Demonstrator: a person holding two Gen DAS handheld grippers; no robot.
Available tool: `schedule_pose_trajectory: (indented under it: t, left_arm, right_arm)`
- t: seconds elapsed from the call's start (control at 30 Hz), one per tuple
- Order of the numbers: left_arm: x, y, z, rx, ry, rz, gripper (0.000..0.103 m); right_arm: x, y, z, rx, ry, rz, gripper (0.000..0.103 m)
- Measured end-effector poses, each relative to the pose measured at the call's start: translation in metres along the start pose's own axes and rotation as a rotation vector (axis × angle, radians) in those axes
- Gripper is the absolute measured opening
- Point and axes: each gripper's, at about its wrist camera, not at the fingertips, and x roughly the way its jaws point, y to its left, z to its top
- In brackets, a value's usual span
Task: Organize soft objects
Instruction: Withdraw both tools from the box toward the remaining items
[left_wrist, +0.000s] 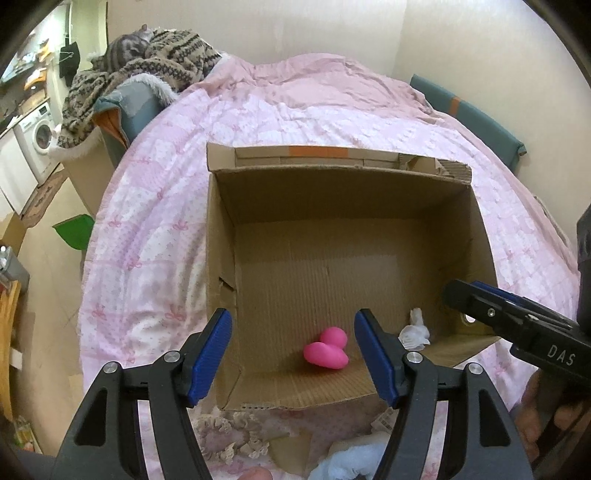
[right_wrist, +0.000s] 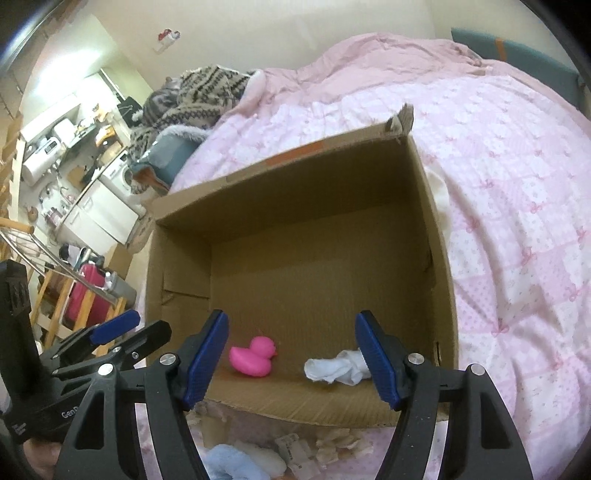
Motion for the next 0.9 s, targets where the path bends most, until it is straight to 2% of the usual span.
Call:
schedule_pose_trajectory:
  t: [0.27, 0.5, 0.63, 0.9]
  left_arm:
    - [-0.021, 0.007, -0.003, -0.003, -0.022, 0.034, 0.066]
    - [-0.028, 0.022, -0.023, -0.047, 0.007, 0.057, 0.069]
    - [-0.038, 0.029, -0.034, -0.061, 0.004, 0.063, 0.073]
    - [-0.046, 0.039, -0.059, -0.104, 0.047, 0.072, 0.081]
  right_arm:
    - [-0.024, 0.005, -0.008, -0.01, -0.029, -0.005, 0.075]
    - [-0.038, 0.009, -0.021, -0.018, -0.033, -0.002, 0.075]
    - [-0.047, 0.013, -0.031, -0.019, -0.035, 0.003, 0.075]
    - [-0.056, 0.017, -0.054, -0.02, -0.004, 0.011, 0.075]
